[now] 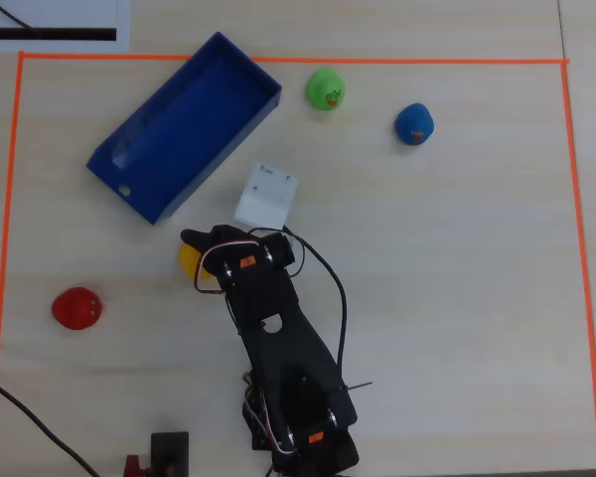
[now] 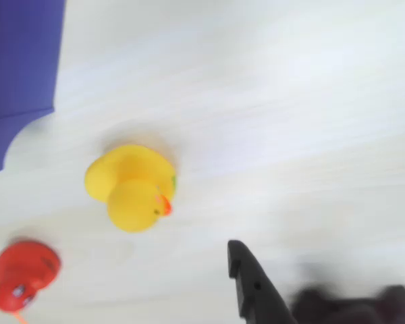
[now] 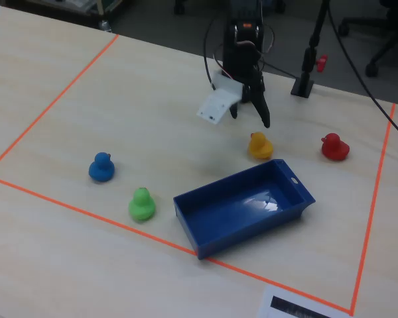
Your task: Grasp yellow duck and put it into box.
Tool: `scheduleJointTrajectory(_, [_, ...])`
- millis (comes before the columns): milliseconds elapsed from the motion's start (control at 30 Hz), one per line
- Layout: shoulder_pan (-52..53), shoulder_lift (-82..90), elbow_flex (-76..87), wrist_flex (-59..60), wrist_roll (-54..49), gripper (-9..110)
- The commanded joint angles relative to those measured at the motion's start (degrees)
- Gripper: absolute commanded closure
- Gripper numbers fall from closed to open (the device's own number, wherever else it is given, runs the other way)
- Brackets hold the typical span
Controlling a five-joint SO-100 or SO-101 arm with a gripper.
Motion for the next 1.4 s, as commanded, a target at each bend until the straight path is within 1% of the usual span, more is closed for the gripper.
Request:
scheduleJointTrajectory(0, [-2.6, -1.4, 1.4, -4.5, 3.3, 55])
scheduleJointTrajectory(333, [-3.0, -4.7, 16.6, -21.7, 5.6, 56])
scheduleJointTrajectory(433, [-3.2, -5.1, 18.1, -24.8, 7.4, 60])
scheduleJointTrajectory(467, [-3.4, -5.1, 18.6, -25.5, 7.7, 62])
scheduleJointTrajectory(533, [-4.3, -5.1, 19.4, -26.7, 9.3, 72])
scheduleJointTrajectory(600, [-5.5, -4.9, 19.6, -27.0, 11.3, 88])
scheduleJointTrajectory(633, [-6.1, -4.9, 19.5, -26.9, 12.5, 101])
scheduleJointTrajectory(767, [-6.7, -3.9, 18.5, -24.3, 14.2, 101])
scheduleJointTrajectory(867, [-1.5, -2.9, 9.4, -16.7, 14.0, 101])
scheduleJointTrajectory(967, [4.1, -3.7, -9.2, -6.8, 14.2, 101])
scheduleJointTrajectory(1067, [4.6, -6.0, -27.2, -0.9, 16.3, 101])
scheduleJointTrajectory(1133, [2.1, -8.1, -34.9, -0.1, 18.5, 101])
scheduleJointTrajectory(1200, [-0.8, -10.8, -38.8, -1.5, 19.2, 101])
scheduleJointTrajectory(1367, [-4.3, -19.1, -38.0, -11.8, 18.4, 101])
